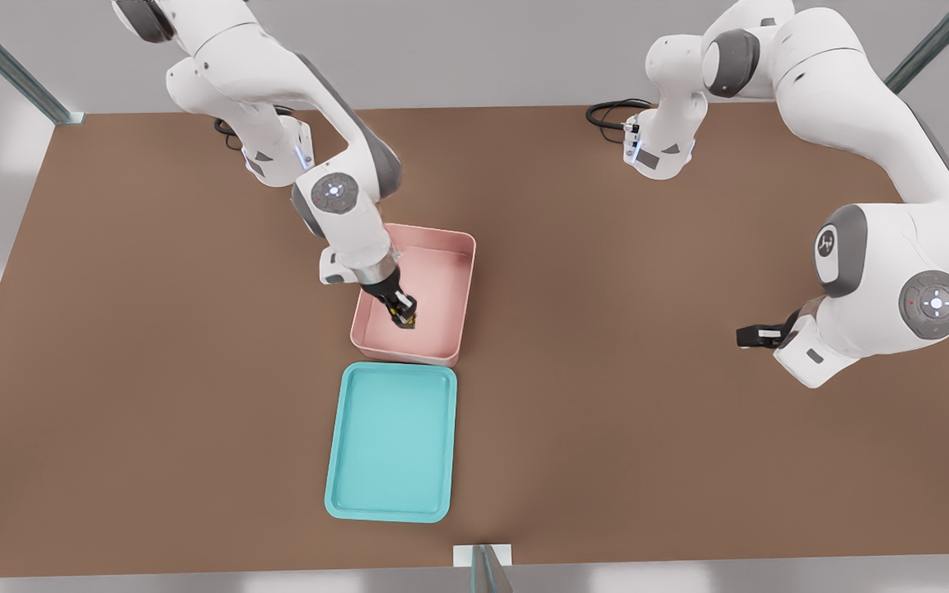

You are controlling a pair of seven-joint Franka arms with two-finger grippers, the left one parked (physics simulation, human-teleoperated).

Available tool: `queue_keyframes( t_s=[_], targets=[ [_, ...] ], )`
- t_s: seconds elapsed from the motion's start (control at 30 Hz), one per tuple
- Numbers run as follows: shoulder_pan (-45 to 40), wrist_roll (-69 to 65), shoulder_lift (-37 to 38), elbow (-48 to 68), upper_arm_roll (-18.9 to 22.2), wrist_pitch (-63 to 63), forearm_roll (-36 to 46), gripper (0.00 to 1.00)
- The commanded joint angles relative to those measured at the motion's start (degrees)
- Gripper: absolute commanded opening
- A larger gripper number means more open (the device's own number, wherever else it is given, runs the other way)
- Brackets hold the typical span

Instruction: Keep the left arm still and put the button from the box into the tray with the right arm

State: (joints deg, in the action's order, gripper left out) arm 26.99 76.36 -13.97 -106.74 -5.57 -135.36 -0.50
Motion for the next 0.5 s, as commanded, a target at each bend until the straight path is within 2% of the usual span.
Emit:
queue_keyframes(
  t_s=[0.0,0.1,0.2,0.37,0.47],
  targets=[
    [-3.9,-1.3,-4.2,8.6,0.0,14.3,-0.6,0.41],
    [-6.6,-3.6,-14.8,23.9,0.0,19.4,-2.2,0.42],
    [-7.4,-5.0,-23.2,33.3,-0.1,21.1,-2.3,0.42],
    [-5.9,-4.5,-34.7,43.8,0.1,20.9,-3.4,0.42],
    [-5.8,-4.8,-38.0,47.2,1.1,20.9,-3.4,0.42]
  ],
)
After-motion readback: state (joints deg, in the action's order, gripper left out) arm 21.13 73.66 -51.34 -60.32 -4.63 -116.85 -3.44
